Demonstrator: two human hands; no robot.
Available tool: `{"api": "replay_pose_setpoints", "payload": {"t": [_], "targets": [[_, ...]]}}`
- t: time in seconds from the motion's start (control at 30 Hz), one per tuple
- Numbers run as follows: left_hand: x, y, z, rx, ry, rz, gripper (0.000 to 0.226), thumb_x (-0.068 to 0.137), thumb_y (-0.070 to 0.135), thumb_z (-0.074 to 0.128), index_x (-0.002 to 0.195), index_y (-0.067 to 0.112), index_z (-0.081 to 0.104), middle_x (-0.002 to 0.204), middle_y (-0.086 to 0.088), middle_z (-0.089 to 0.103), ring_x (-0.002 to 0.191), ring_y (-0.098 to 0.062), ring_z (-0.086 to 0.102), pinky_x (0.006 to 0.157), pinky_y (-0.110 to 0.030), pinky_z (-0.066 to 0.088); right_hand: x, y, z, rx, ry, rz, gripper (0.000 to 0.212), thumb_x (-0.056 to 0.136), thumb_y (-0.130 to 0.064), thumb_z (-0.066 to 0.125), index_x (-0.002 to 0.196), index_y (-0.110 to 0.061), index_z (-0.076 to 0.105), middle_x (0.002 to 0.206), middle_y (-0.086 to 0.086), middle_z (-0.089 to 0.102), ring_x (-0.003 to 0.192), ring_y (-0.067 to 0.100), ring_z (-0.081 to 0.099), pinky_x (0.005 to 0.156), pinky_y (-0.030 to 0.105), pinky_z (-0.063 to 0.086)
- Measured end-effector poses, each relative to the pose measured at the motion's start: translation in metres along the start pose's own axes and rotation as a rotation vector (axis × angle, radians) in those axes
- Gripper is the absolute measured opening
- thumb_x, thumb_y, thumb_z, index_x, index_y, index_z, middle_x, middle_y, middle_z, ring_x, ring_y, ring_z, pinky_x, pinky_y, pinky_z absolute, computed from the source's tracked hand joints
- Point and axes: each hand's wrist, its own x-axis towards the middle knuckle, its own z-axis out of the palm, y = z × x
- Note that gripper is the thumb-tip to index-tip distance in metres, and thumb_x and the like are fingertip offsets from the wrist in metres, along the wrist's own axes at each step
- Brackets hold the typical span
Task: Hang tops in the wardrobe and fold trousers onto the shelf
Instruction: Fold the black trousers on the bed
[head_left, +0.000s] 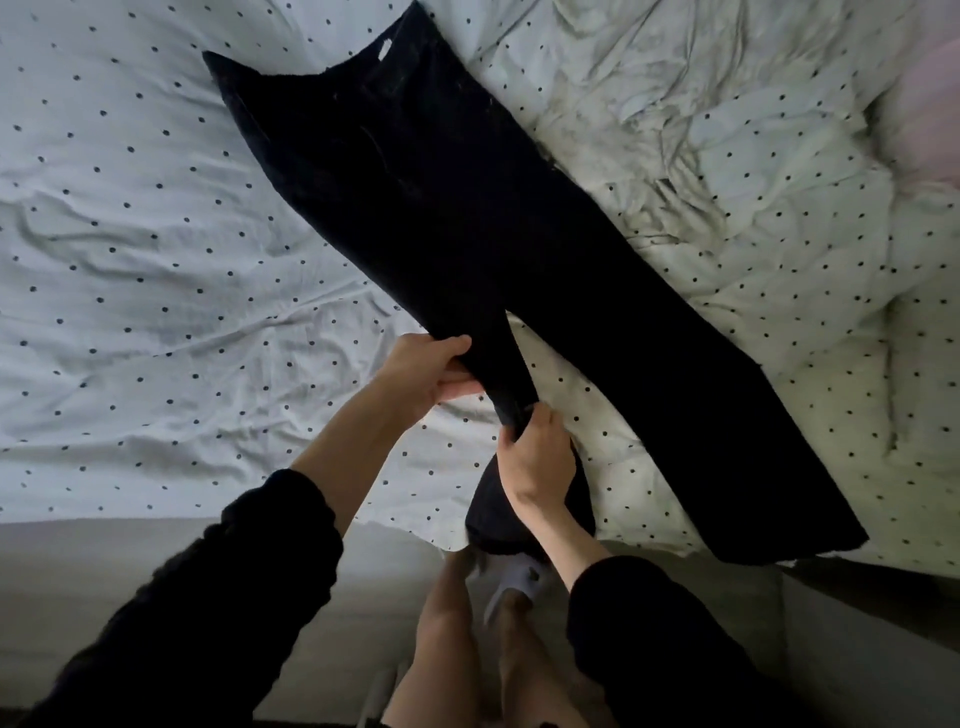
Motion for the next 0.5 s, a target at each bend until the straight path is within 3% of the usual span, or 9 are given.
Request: {"api": "replay_pose_setpoints", "payload": {"t": [0.1,0.23,0.33,0.5], "targets": [[0.003,0.006,0.01,-0.019,-0.012,-0.005,0.023,0.094,0.002,0.051,0.112,-0.012,0.055,0.1,-0.027,0.066,0.084,-0.029,0.069,0.065,-0.029,0.06,0.007,0.018,-0.022,-0.131,0.051,-0.023,0.033,0.092,-0.029,0.054,0.116,-0.006,0.057,0.117,0.011,0.053,0.111,0.03,0.05,0.086,0.043,0.043],[0.013,0.013,0.041,-0.021,-0.02,-0.05,0.011,0.094,0.003,0.052,0.096,-0.007,0.057,0.087,-0.023,0.066,0.075,-0.028,0.068,0.061,-0.031,0.06,0.01,0.038,-0.046,-0.263,0.039,0.14,0.032,0.094,-0.031,0.05,0.119,-0.012,0.055,0.119,0.007,0.049,0.115,0.026,0.045,0.088,0.042,0.041],[0.018,0.017,0.062,-0.023,-0.062,-0.064,0.008,0.094,0.001,0.052,0.095,-0.006,0.056,0.086,-0.023,0.065,0.077,-0.028,0.067,0.061,-0.032,0.06,0.014,0.045,-0.061,-0.211,0.041,0.263,0.029,0.093,-0.029,0.05,0.117,-0.013,0.055,0.119,0.007,0.048,0.114,0.028,0.045,0.088,0.045,0.04],[0.03,0.044,0.087,-0.089,-0.095,-0.037,0.011,0.093,-0.003,0.05,0.099,-0.011,0.055,0.09,-0.024,0.062,0.079,-0.029,0.065,0.081,-0.039,0.054,0.054,0.058,-0.118,-0.134,-0.068,0.161,0.037,0.094,-0.02,0.048,0.13,-0.012,0.053,0.125,0.009,0.055,0.114,0.031,0.054,0.095,0.044,0.044]]}}
